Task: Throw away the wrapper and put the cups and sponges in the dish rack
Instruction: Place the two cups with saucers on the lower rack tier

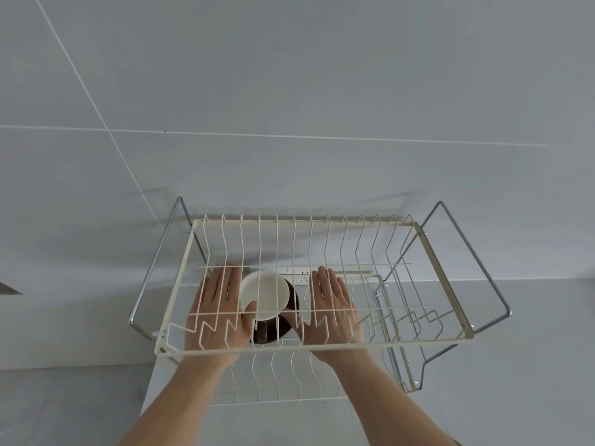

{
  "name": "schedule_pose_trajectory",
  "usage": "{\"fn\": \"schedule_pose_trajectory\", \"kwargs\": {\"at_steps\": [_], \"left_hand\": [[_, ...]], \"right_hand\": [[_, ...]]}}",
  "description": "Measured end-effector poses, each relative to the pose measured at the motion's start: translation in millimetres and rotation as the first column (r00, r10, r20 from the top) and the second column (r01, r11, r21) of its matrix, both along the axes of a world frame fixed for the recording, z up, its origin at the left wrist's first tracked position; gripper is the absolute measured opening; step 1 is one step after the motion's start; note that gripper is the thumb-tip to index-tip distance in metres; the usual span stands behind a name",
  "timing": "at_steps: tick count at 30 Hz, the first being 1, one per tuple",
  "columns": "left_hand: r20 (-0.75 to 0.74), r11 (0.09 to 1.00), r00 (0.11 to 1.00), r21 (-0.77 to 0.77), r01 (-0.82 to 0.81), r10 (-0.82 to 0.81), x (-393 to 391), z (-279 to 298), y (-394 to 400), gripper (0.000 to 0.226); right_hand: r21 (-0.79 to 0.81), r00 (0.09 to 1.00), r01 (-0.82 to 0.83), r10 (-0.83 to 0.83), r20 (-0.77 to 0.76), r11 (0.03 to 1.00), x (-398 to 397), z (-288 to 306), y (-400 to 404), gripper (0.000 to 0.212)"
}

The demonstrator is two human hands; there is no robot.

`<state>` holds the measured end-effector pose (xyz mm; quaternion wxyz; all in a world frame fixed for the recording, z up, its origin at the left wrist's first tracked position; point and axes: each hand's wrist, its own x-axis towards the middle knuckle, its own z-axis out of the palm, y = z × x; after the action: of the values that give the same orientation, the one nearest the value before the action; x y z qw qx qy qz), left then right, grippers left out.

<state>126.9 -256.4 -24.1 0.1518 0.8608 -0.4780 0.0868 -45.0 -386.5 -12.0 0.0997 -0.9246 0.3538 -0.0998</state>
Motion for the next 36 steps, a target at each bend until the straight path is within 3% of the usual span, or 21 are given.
{"fn": "schedule_pose_trajectory", "kwargs": {"at_steps": [3,6,9,23,30,36], "left_hand": [[-0.025,0.995,1.0,0.097,0.01,-0.007,-19,5,11,0.069],[-0.08,0.981,0.996,0.195,-0.018,0.034,-37,14,22,0.087],[-0.075,0.979,0.996,0.202,-0.033,0.049,-58,17,31,0.095],[-0.101,0.954,0.991,0.28,0.108,-0.083,-161,17,52,0.088],[-0.178,0.946,0.973,0.261,0.193,-0.149,-212,11,47,0.094],[-0.277,0.933,0.946,0.266,0.244,-0.168,-254,9,39,0.109]], "right_hand": [[-0.001,0.999,0.031,-0.031,-0.038,1.0,-16,0,13,0.095],[-0.041,0.996,0.048,-0.05,-0.071,0.998,-36,4,24,0.103],[-0.003,0.997,0.032,-0.032,-0.065,0.999,-58,8,33,0.107],[0.021,0.993,0.115,-0.114,-0.028,0.993,-170,15,70,0.097],[0.085,0.972,0.234,-0.231,-0.044,0.968,-237,8,75,0.1],[0.203,0.915,0.401,-0.4,-0.047,0.893,-286,3,79,0.103]]}}
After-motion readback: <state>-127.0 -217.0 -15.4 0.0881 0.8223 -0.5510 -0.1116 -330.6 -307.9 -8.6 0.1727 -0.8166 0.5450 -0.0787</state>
